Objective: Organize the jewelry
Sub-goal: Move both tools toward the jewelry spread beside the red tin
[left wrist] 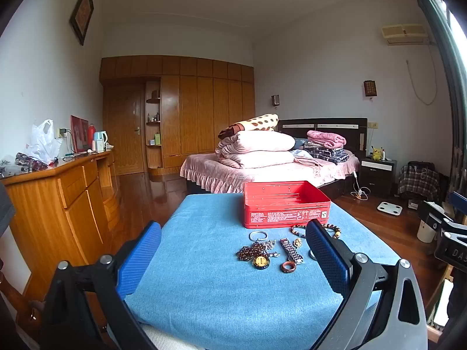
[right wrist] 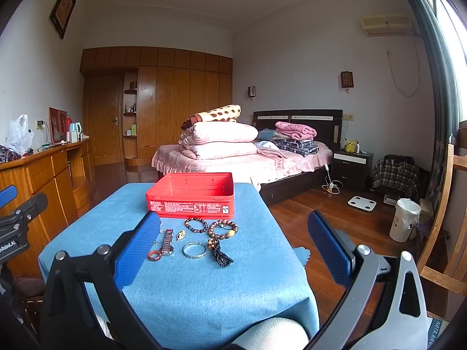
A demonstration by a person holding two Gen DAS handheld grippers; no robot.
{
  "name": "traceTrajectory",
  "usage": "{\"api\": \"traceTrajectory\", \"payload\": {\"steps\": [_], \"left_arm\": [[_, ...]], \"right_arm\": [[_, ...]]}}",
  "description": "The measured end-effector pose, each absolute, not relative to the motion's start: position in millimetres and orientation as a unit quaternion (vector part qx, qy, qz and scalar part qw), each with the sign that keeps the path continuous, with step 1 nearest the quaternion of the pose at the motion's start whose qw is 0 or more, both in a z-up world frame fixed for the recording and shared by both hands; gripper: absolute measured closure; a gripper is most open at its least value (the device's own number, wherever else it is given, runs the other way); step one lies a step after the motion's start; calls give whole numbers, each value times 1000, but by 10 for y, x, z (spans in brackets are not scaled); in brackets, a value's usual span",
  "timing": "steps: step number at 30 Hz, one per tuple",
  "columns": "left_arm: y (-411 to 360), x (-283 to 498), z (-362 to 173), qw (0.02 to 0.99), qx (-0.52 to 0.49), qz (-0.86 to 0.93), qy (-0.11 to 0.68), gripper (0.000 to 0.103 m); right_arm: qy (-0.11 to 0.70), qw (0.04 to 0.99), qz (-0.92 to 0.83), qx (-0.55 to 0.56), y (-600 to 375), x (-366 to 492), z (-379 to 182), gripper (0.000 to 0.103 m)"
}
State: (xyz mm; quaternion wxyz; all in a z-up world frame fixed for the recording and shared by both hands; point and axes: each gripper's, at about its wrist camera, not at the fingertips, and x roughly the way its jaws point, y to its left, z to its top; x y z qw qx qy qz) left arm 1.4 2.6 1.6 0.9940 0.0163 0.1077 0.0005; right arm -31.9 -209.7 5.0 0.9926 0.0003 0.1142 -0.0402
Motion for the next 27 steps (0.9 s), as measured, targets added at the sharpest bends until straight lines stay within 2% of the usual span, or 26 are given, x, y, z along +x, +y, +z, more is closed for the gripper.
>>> {"api": "traceTrajectory", "payload": {"steps": [27], "left_arm": [[18, 3, 19, 993, 17, 3, 114, 6]], "right_arm": [[118, 992, -41, -1, -2119, -307, 37, 5]]}}
